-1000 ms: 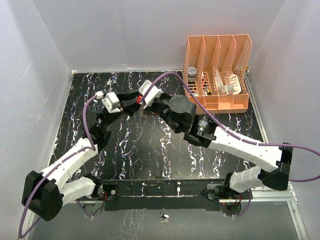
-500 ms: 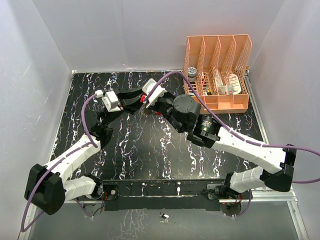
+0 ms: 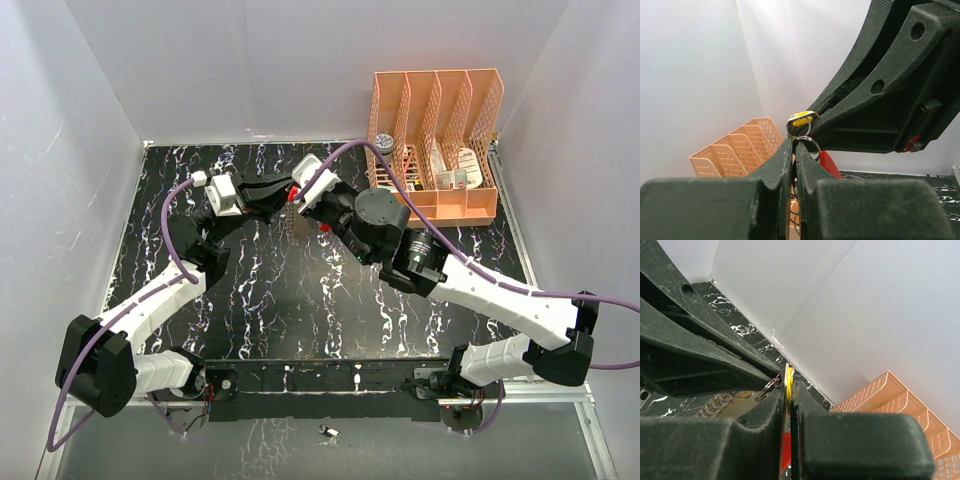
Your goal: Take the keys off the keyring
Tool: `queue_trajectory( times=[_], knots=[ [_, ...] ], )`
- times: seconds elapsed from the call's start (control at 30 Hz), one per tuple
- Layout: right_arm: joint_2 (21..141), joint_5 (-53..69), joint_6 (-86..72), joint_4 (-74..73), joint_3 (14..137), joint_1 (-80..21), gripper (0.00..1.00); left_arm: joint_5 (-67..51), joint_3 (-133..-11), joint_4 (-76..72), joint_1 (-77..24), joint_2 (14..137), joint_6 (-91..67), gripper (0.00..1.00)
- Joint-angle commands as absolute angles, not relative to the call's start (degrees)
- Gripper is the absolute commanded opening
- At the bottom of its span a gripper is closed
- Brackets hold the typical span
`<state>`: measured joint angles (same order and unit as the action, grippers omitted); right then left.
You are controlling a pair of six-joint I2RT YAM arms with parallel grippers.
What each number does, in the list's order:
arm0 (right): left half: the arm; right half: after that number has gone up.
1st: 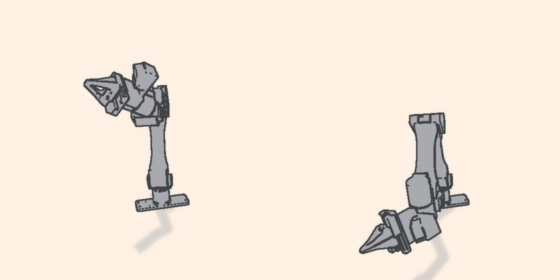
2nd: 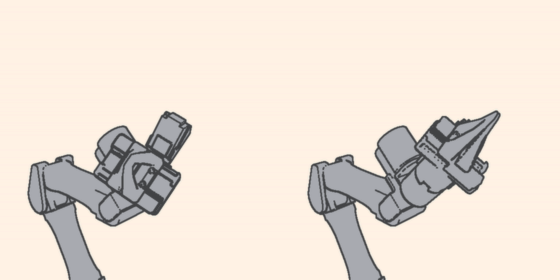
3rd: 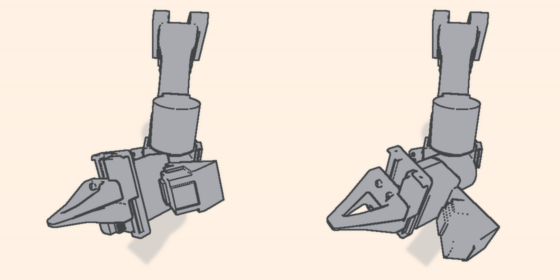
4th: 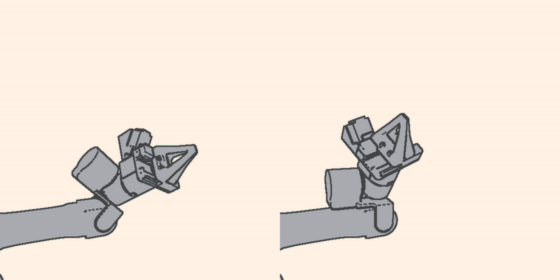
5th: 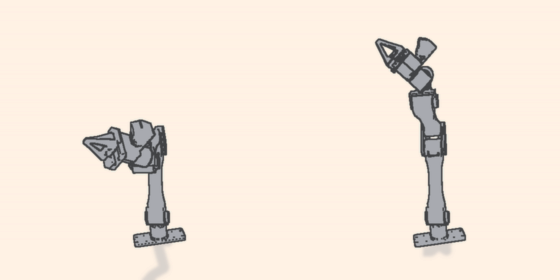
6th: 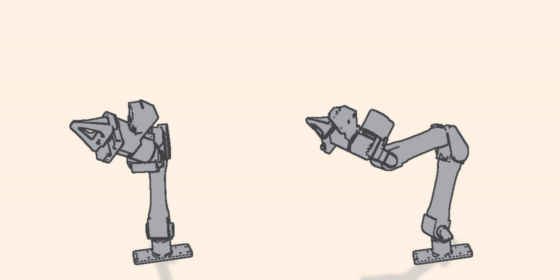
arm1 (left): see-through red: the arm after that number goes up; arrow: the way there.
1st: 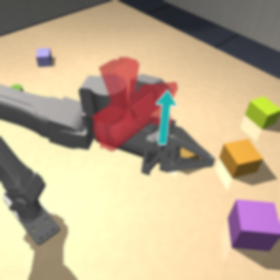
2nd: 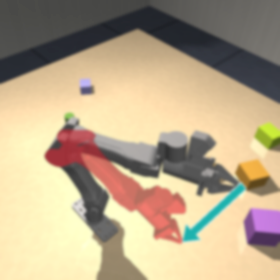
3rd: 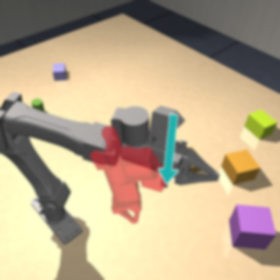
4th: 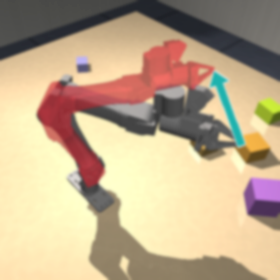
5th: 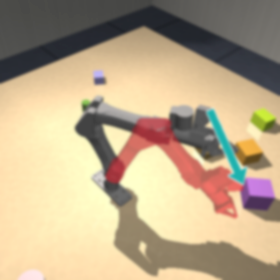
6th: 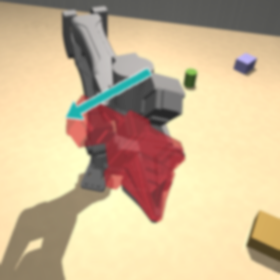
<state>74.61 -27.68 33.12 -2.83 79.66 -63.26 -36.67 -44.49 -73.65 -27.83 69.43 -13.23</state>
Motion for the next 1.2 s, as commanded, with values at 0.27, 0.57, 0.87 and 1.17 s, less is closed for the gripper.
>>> queue_trajectory(
  times=[0.27,0.57,0.87,1.17],
  knots=[
    [73.37,-21.98,31.46,1.82,78.45,-64.78,0.00,-31.00,-46.72,-67.36,-28.56,66.50,-8.47,0.00],
    [73.66,-21.34,31.49,1.17,79.01,-64.86,0.00,-21.90,-47.09,-61.59,-28.56,64.48,-4.49,0.00],
    [73.74,-21.29,31.46,0.79,79.17,-64.86,0.00,-20.64,-46.84,-62.76,-28.56,64.61,-5.20,0.00],
    [74.05,-18.57,30.62,-0.52,79.44,-64.86,0.00,-15.72,-46.01,-64.64,-28.56,64.60,-6.64,0.00]
  ],
)
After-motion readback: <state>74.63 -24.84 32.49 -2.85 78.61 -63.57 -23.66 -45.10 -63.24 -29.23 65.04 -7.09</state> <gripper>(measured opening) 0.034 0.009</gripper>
